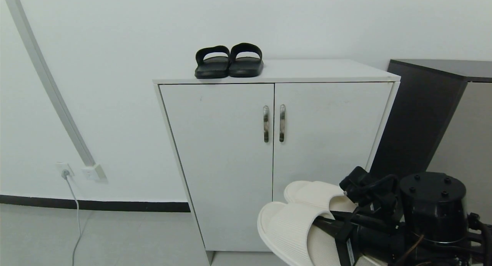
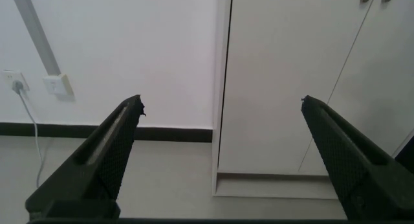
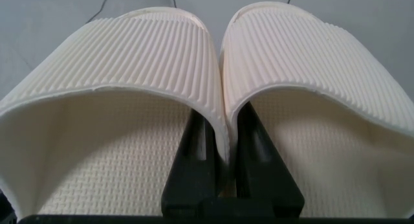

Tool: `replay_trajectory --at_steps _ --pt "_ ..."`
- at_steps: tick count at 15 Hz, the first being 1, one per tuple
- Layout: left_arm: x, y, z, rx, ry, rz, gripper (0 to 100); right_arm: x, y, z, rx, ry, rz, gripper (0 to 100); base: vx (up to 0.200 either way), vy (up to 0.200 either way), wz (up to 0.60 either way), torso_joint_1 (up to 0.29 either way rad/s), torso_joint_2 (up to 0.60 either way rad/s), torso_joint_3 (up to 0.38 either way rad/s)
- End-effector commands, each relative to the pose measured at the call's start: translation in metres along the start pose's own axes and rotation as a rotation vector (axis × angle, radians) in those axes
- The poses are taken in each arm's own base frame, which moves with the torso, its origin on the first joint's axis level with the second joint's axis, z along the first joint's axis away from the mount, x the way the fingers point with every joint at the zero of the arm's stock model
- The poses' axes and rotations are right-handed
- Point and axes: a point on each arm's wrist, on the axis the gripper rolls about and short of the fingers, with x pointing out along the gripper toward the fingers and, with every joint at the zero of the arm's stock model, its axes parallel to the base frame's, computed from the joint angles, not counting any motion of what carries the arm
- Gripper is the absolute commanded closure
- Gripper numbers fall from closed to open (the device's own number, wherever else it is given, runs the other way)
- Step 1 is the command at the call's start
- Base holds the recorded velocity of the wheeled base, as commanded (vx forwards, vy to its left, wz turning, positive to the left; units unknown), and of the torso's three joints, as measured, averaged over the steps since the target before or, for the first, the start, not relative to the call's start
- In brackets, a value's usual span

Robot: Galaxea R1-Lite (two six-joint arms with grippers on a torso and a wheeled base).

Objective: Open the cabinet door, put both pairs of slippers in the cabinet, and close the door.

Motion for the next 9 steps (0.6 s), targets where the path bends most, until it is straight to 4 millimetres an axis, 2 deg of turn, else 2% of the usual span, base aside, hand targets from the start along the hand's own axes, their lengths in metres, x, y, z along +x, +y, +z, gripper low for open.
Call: replay_trajectory --at_steps 1,9 --pt "0.0001 0.0 -0.0002 0.002 0.003 -0.001 0 0.0 0.0001 -0.0006 0.0 0.002 0.0 100 0.0 0.0 0.0 0.0 0.0 0.0" --pt "0.0021 -0.0004 0.001 0.034 0.032 -0.013 0 0.0003 -0.0001 -0.0029 -0.006 0.012 0.0 100 0.0 0.0 0.0 0.0 0.0 0.0"
